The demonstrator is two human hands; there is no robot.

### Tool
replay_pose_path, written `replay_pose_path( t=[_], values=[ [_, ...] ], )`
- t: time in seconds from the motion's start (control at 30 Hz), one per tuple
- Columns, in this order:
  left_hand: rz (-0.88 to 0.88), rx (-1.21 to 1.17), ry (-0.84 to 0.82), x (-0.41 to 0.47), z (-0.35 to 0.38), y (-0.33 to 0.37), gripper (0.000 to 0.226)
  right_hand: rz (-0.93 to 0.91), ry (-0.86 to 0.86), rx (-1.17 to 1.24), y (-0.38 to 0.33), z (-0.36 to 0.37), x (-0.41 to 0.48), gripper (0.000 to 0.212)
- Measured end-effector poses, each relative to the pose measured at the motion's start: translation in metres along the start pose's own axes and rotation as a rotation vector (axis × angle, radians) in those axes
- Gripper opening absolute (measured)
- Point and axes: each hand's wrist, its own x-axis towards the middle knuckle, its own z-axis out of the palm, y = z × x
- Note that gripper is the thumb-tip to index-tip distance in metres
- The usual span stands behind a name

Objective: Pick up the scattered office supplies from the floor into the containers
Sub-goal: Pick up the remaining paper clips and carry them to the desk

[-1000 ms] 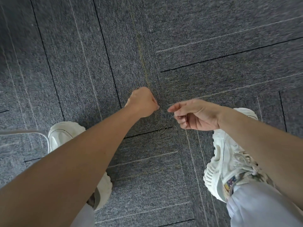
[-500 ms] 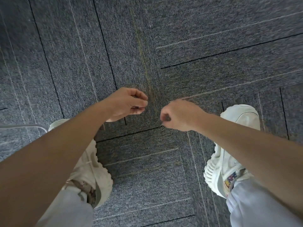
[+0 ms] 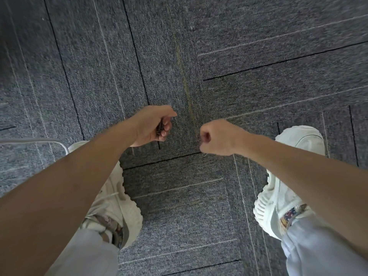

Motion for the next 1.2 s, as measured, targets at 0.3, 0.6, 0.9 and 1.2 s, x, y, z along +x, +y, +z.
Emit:
replay_pose_path(
  t=[0.3, 0.6, 0.9, 1.2],
  values=[
    [0.079, 0.812, 0.026, 0.006, 0.056, -0.015, 0.026, 0.124, 0.025, 1.272, 0.04, -0.027, -0.016, 0.024],
    [0.119, 1.134, 0.195, 0.018, 0.115, -0.027, 0.009, 0.221, 0.087, 1.322, 0.056, -0.027, -0.021, 0.019],
    [-0.097, 0.168, -0.027, 0.015, 0.097, -0.012, 0.019, 0.526, 0.135, 1.558, 0.049, -0.03, -0.017, 0.022],
    [-0.299, -0.277, -0.167, 0.019, 0.062, -0.017, 0.017, 0.532, 0.095, 1.569, 0.037, -0.025, -0.013, 0.029]
  ],
)
